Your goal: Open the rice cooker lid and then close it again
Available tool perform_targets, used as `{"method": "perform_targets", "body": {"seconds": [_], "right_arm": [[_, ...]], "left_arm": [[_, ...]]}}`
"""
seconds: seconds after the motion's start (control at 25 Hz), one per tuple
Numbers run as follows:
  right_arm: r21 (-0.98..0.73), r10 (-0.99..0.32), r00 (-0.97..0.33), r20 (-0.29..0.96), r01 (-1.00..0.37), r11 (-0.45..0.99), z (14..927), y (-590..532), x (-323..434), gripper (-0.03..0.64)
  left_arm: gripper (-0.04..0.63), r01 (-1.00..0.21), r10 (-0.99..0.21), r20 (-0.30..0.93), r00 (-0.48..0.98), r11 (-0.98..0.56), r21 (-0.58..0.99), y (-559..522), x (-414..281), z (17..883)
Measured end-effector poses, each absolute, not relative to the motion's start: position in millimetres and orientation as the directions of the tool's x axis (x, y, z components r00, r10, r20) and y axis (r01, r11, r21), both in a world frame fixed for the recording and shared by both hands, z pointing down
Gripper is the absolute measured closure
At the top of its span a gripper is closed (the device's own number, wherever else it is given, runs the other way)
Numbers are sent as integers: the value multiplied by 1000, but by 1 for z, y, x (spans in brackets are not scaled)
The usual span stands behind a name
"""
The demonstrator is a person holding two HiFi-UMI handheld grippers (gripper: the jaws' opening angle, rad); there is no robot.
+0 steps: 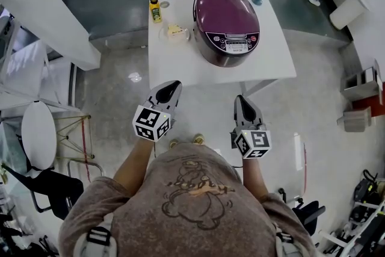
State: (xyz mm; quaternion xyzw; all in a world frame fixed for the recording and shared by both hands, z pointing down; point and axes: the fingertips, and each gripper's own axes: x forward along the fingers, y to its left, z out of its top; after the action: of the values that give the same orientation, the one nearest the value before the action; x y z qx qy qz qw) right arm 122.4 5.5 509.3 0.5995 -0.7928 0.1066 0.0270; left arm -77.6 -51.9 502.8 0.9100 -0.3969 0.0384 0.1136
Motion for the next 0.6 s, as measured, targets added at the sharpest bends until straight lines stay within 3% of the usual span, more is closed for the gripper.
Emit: {"method": "perform_targets", "body": {"seconds": [0.6], "right_arm": [[-135,-944,-277,181,-957,255,513,7,117,615]], "left_arm": [[574,-732,-728,120,675,-640,233,-51,-82,492]]}}
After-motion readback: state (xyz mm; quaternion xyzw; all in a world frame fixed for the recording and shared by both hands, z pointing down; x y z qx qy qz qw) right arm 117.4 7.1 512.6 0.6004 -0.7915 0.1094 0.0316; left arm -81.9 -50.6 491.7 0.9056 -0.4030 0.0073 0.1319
